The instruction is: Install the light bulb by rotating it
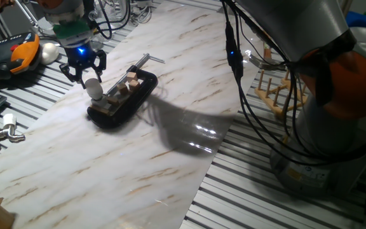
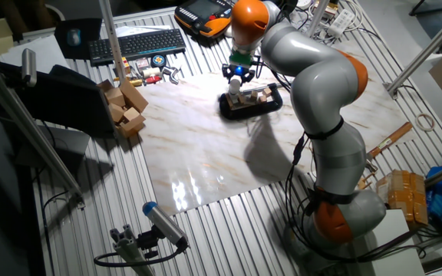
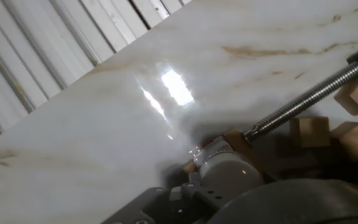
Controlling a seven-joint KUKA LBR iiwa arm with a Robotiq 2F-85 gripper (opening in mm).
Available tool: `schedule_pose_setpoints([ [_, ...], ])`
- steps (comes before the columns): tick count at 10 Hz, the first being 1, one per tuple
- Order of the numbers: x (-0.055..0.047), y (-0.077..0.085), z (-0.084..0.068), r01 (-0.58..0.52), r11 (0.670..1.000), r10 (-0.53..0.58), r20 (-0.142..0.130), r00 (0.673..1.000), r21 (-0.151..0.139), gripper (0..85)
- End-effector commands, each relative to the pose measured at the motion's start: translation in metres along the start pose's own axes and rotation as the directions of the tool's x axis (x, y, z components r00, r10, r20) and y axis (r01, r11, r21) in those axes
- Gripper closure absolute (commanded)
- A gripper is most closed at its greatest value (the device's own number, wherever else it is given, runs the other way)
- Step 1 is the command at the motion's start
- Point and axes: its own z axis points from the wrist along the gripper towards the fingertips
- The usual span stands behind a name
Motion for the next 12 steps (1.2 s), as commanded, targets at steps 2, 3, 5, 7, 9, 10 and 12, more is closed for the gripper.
schedule_pose_setpoints([
  [2, 0.0004, 0.0003, 0.0006, -0.077, 0.997, 0.077, -0.002, 0.997, -0.001, 85.0],
  [3, 0.0005, 0.0003, 0.0010, -0.101, 0.995, 0.101, -0.002, 0.995, -0.006, 85.0],
  [5, 0.0005, 0.0002, 0.0013, -0.175, 0.985, 0.175, 0.000, 0.985, -0.016, 85.0],
  [7, 0.0002, -0.0001, 0.0015, -0.232, 0.973, 0.232, -0.003, 0.973, -0.018, 85.0],
  [9, -0.0001, -0.0003, 0.0017, -0.275, 0.961, 0.275, -0.008, 0.961, -0.023, 85.0],
  [10, -0.0005, -0.0005, 0.0019, -0.291, 0.956, 0.291, -0.012, 0.957, -0.026, 85.0],
  [12, -0.0012, -0.0012, 0.0016, -0.325, 0.945, 0.325, -0.012, 0.946, -0.032, 85.0],
])
